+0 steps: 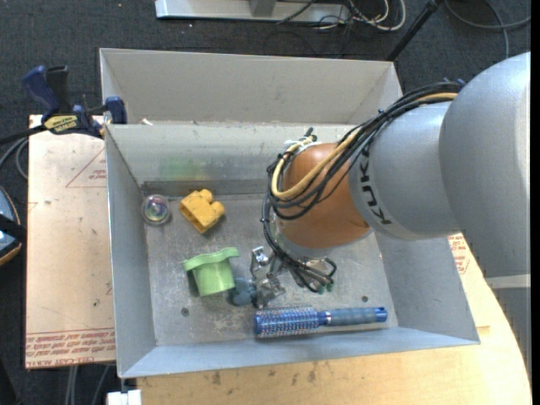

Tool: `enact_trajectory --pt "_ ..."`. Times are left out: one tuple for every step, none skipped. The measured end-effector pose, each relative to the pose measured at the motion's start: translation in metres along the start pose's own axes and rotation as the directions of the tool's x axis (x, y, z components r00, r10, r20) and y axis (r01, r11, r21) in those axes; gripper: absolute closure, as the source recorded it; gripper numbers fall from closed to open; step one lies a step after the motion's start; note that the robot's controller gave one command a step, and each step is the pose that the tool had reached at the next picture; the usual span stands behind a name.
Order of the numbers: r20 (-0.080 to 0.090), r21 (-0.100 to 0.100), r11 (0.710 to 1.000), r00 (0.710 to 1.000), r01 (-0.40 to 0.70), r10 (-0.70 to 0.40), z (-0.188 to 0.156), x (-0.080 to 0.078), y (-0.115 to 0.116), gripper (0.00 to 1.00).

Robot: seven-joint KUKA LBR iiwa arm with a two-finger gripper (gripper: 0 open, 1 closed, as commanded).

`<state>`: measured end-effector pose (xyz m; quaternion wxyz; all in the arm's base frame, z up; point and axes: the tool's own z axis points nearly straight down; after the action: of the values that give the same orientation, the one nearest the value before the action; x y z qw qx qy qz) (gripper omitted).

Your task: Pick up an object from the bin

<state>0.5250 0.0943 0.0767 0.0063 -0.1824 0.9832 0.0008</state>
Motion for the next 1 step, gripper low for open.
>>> enact_trajectory --pt "-0.006 -0.001 1.000 1.000 0.007 -0.007 -0.0432 0.0078 0.0061 1.00"
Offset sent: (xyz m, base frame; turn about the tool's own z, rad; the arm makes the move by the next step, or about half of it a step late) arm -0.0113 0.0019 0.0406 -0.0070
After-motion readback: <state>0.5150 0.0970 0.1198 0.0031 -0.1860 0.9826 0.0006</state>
